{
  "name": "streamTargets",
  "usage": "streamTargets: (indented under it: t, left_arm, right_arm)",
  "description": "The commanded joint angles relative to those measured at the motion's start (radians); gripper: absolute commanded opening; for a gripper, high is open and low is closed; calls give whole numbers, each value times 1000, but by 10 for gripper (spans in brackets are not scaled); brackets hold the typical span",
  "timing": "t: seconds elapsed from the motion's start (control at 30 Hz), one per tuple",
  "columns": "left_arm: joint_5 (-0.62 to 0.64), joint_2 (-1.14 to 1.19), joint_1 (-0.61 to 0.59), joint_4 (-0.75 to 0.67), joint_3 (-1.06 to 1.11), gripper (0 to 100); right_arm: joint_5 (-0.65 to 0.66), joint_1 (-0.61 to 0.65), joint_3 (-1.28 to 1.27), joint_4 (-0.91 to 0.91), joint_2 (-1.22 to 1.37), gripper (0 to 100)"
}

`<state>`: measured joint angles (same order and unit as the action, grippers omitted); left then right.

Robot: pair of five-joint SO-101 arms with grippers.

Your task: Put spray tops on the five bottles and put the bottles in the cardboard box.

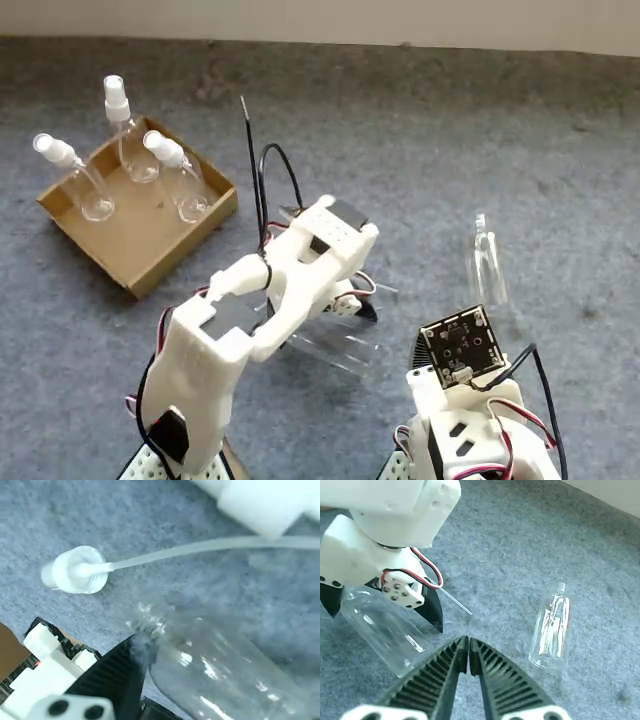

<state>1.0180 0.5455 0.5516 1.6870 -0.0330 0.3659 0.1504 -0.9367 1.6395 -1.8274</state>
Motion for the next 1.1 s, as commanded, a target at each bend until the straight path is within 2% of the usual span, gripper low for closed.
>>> streamTargets:
  t: [0.0, 0.1, 0.17, 0.37, 0.7, 1.07]
  left_arm:
    - [9, 19, 12, 2, -99, 364]
    - [5, 22, 13, 2, -119, 252]
    - [2, 22, 10, 2, -139, 212]
    - [-8, 22, 7, 2, -154, 239]
    - [-365, 22, 4, 0, -154, 239]
    - [-539, 19, -41, 5, -185, 242]
  right_arm:
    - [12, -12, -1, -13, -12, 5]
    - [12, -12, -1, -13, -12, 5]
    - [12, -12, -1, -13, -12, 5]
    - [12, -12, -1, -13, -12, 5]
    - [12, -12, -1, -13, -12, 5]
    - [12, -12, -1, -13, -12, 5]
